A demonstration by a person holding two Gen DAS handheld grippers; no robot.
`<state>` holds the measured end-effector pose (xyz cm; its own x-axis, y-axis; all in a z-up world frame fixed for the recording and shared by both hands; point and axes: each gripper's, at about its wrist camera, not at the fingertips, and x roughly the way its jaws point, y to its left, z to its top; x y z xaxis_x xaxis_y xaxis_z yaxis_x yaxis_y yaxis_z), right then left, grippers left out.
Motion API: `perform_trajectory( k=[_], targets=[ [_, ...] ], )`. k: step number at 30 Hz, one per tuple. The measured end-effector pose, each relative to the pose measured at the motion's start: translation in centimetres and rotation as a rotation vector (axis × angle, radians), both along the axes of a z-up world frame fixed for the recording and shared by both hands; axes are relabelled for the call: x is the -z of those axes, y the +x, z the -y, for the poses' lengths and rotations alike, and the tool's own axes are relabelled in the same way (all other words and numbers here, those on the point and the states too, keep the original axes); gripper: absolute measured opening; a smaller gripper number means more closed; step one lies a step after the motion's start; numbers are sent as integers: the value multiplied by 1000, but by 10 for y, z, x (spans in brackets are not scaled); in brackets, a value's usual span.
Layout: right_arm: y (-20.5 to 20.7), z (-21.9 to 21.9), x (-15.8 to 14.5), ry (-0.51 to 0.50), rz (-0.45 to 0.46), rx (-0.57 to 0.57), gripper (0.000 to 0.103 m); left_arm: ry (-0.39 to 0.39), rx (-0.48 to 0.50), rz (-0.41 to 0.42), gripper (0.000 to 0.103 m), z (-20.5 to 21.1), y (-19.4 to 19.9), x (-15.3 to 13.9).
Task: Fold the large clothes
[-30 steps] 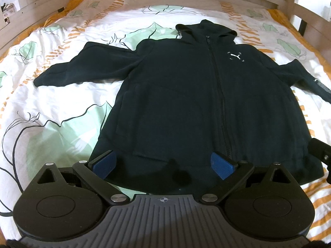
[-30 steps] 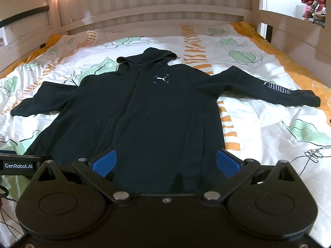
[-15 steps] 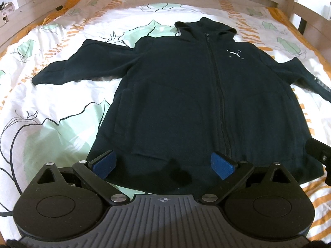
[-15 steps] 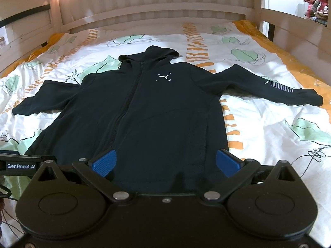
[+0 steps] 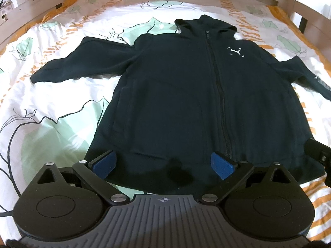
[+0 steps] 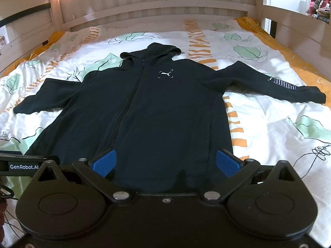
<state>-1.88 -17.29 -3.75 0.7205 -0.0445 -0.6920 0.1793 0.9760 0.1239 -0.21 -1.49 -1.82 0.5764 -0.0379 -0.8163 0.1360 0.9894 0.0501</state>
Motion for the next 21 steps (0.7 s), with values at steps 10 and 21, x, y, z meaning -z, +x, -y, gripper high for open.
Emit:
perform_trajectory(
  k=[10, 21],
  targets=[
    [5, 1, 4, 11, -17, -11, 102, -2, -2, -20, 99, -1, 7, 3],
    [19, -4, 10, 18, -43, -33, 102, -9, -14, -54, 99, -6, 19, 11]
  ],
)
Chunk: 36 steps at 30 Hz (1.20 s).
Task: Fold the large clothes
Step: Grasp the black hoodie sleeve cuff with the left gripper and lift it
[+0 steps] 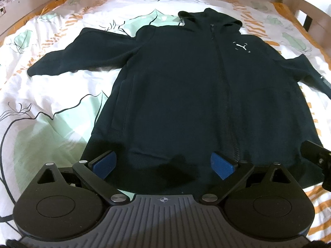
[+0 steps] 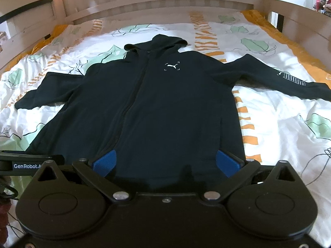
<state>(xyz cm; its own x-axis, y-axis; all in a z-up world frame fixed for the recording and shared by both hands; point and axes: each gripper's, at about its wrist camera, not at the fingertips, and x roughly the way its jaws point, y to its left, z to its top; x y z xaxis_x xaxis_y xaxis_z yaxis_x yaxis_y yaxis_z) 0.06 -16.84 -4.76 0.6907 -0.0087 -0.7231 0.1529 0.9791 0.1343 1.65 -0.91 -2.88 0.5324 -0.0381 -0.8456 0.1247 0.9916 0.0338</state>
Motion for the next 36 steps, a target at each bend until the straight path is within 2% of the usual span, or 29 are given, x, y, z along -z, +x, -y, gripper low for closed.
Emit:
perform_trajectory(
  k=[7, 12, 20, 24, 30, 34, 36],
  targets=[
    [19, -5, 5, 2, -17, -23, 102, -35, -9, -13, 99, -9, 17, 6],
    [41, -8, 11, 22, -28, -50, 102, -98, -16, 7, 99, -25, 39, 9],
    [86, -5, 22, 135, -21, -93, 102, -336, -60, 49, 99, -82, 98, 15],
    [111, -6, 27, 176, -6, -96, 102, -319, -140, 104, 99, -116, 132, 12],
    [143, -18, 29, 130, 20, -121, 102, -264, -281, 177, 99, -175, 184, 11],
    [162, -30, 28, 116, 30, -150, 102, -224, -439, 182, 99, -216, 217, 24],
    [169, -37, 28, 120, 31, -169, 102, -238, -536, 160, 99, -238, 228, 34]
  ],
)
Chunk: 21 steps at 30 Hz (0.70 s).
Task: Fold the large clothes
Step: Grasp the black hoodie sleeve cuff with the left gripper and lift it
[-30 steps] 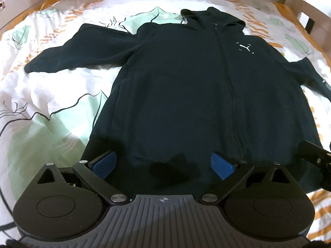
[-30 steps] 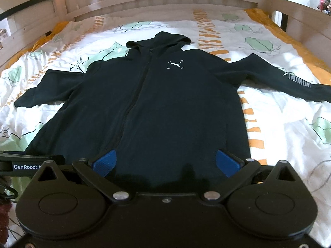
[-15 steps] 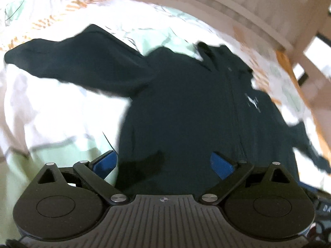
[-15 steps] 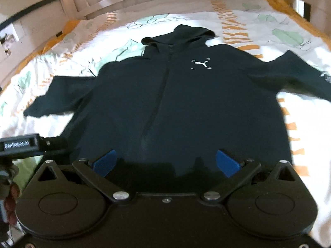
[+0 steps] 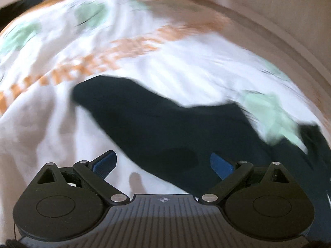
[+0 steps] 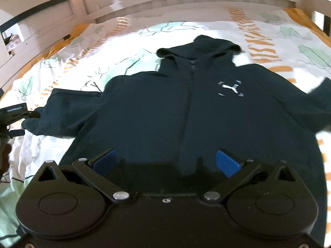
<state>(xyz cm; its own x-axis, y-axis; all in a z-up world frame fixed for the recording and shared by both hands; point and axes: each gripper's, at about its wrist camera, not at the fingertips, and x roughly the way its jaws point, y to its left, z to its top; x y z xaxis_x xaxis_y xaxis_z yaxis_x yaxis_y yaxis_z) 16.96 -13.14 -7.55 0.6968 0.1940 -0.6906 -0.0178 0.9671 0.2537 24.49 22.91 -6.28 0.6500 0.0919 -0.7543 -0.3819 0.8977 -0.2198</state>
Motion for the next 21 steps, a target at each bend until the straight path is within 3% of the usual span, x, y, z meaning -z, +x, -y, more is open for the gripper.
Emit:
perform_trajectory(
  k=[3, 7, 14, 15, 16, 17, 19, 21],
  targets=[
    [7, -12, 0, -5, 2, -32, 102, -51, -99, -42, 99, -21, 18, 16],
    [15, -26, 0, -15, 9, -64, 102, -17, -149, -59, 99, -35, 36, 25],
    [32, -49, 1, -41, 19, -108, 102, -31, -246, 80, 96, -46, 39, 37],
    [35, -53, 2, -44, 23, -116, 102, -21, -228, 99, 75, -48, 42, 35],
    [38, -56, 2, -49, 27, -122, 102, -8, -215, 121, 36, -48, 42, 33],
    [41, -60, 3, -53, 29, -127, 102, -15, -210, 139, 24, -50, 41, 30],
    [49, -65, 5, -57, 35, -135, 102, -62, -222, 180, 14, -56, 36, 28],
    [59, -71, 6, -63, 45, -138, 102, -88, -260, 221, 13, -60, 29, 21]
  ],
)
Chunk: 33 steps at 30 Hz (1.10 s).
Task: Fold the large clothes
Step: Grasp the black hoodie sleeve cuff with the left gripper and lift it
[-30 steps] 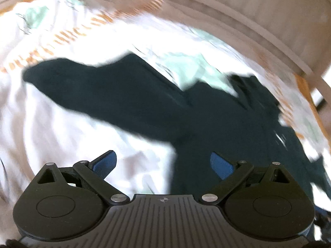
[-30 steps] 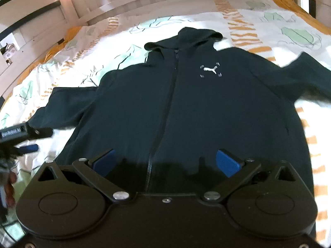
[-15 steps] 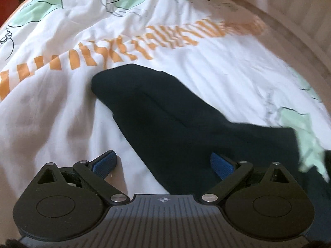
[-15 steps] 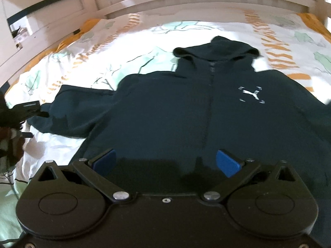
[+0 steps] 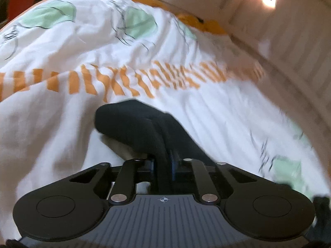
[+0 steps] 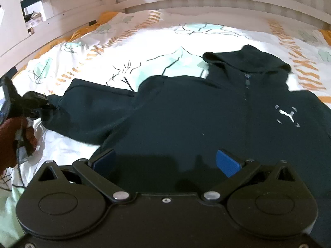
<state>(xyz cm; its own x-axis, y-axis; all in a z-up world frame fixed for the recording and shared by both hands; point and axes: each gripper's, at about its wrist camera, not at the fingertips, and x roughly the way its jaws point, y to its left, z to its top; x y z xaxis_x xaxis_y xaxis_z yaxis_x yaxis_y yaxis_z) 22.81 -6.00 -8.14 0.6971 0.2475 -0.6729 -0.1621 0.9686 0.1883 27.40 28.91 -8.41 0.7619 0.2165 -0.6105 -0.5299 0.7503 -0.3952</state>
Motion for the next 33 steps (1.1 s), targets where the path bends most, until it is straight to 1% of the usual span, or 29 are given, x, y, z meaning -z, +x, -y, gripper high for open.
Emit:
perform_trajectory(
  k=[2, 4, 7, 11, 15, 17, 19, 21, 25, 29, 33],
  targets=[
    [13, -7, 1, -8, 15, -2, 102, 12, -24, 45, 12, 0, -5, -10],
    [28, -15, 2, -16, 33, -3, 102, 58, -35, 87, 12, 3, -8, -23],
    [50, -31, 5, -39, 55, -16, 102, 111, -27, 151, 12, 10, -14, -39],
    [74, -53, 16, -75, 62, -31, 102, 169, -3, 199, 12, 18, -15, -52],
    [94, -69, 33, -105, 21, -20, 102, 187, 30, 255, 12, 25, -17, -60],
    [102, -77, 44, -146, -6, -12, 102, 181, 53, 278, 12, 27, -19, -61],
    [108, -81, 55, -165, -33, -8, 102, 168, 71, 297, 12, 28, -20, -62],
    [109, -83, 61, -169, -22, 7, 103, 165, 88, 311, 12, 31, -21, -63],
    [111, -90, 66, -204, 1, 14, 103, 163, 127, 343, 12, 38, -22, -66],
    [124, -89, 65, -189, -8, 17, 103, 192, 190, 377, 12, 50, -23, -72],
    [137, -88, 58, -158, -40, 27, 103, 220, 253, 399, 12, 65, -25, -75]
  ],
)
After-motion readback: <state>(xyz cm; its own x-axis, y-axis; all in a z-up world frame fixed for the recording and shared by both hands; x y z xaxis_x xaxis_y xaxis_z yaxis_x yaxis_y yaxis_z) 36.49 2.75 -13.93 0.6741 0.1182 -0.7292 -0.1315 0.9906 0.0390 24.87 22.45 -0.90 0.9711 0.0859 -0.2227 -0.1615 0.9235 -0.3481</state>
